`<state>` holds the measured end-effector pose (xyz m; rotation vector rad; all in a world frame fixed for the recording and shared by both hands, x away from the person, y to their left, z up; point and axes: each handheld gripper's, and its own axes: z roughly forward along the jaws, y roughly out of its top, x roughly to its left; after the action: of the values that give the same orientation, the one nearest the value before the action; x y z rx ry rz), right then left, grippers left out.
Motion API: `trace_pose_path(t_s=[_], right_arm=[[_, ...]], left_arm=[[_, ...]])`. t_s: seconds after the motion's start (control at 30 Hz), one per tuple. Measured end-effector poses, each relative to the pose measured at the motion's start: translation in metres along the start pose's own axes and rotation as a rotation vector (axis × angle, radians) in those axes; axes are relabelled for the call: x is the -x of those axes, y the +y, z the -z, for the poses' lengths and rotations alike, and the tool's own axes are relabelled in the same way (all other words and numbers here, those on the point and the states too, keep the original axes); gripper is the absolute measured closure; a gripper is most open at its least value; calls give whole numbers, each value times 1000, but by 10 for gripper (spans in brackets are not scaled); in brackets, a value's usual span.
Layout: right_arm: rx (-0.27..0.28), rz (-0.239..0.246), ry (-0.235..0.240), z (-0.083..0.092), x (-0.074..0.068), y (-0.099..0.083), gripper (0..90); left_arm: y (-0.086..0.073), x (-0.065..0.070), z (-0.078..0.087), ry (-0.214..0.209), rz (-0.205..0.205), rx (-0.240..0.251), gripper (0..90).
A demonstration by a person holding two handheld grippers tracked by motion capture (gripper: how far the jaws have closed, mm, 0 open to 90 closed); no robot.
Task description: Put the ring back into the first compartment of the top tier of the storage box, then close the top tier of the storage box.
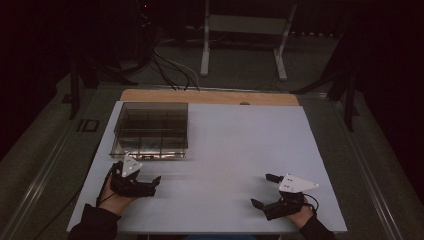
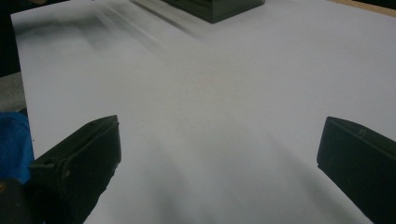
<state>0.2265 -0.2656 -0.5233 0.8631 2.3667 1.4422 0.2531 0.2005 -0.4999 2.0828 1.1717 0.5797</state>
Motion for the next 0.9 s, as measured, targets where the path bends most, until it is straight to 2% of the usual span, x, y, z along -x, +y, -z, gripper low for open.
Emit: trace_pose_path(t_s=[0.4,0.57,0.9], right_arm=[[1,-1,0,0,1,0,0],[0,1,-1,0,1,0,0],[0,-2,-1,-1,0,0,0]], left_arm=[[-5,4,-7,60,15,-9,20],[-6,3,-9,70,26,-18,20],[-4,5,-5,76,29,11,62]])
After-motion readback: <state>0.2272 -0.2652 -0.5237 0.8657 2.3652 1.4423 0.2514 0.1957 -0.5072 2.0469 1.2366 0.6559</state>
